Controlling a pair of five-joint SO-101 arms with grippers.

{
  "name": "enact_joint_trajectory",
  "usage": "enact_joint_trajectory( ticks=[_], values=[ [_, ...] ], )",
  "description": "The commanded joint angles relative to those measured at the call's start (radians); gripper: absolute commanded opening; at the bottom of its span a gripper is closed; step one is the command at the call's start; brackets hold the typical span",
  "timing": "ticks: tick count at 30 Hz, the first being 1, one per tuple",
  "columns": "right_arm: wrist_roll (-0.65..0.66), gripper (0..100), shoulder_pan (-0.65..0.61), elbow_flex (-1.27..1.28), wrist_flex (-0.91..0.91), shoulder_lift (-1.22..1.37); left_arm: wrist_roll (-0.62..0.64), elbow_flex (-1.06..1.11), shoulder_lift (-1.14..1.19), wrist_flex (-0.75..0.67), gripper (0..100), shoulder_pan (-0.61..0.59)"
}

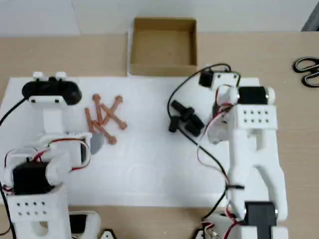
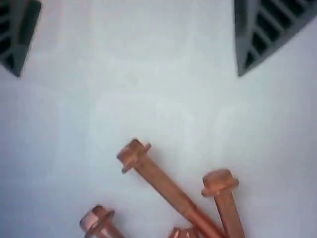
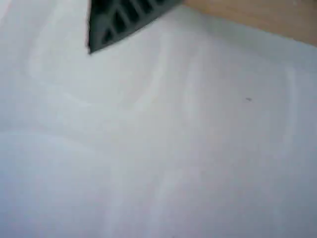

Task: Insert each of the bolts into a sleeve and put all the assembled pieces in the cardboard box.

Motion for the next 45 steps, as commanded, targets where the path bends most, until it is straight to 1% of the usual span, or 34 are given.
enact_joint_trajectory(
  ticks=[1,3,5,11,16,20,25,29,31,34,38,45],
  values=[
    [0.011,18.4,-0.002,-0.041,0.022,0.054,-0.003,-0.124,0.084,0.081,26,-0.002],
    [0.009,18.4,0.008,-0.043,0.016,0.071,-0.003,-0.217,0.167,0.141,26,-0.003],
    [0.006,18.4,0.012,-0.049,0.01,0.077,-0.003,-0.263,0.232,0.137,26,-0.005],
    [0.009,18.5,0.041,-0.054,-0.001,0.058,0.002,-0.271,0.318,0.133,26,-0.003],
    [0.009,18.6,0.111,-0.054,-0.056,0.051,-0.002,-0.271,0.405,0.104,26,-0.003],
    [0.009,18.4,0.102,-0.054,-0.061,0.047,0.0,-0.271,0.486,0.028,26,-0.003],
    [0.009,18.6,0.01,-0.055,-0.065,0.047,-0.003,-0.275,0.539,-0.003,26,-0.031],
    [0.014,18.6,-0.125,-0.055,-0.065,0.047,-0.003,-0.275,0.523,0.0,26,-0.118],
    [0.058,18.6,-0.196,-0.055,-0.065,0.048,-0.003,-0.275,0.522,-0.002,26,-0.161],
    [0.141,18.4,-0.268,-0.054,-0.124,0.051,-0.003,-0.269,0.525,0.002,26,-0.184],
    [0.158,18.3,-0.272,-0.049,-0.245,0.065,-0.003,-0.269,0.525,0.003,26,-0.186],
    [0.157,18.3,-0.277,-0.054,-0.348,0.205,-0.002,-0.269,0.525,0.003,26,-0.184]
  ],
)
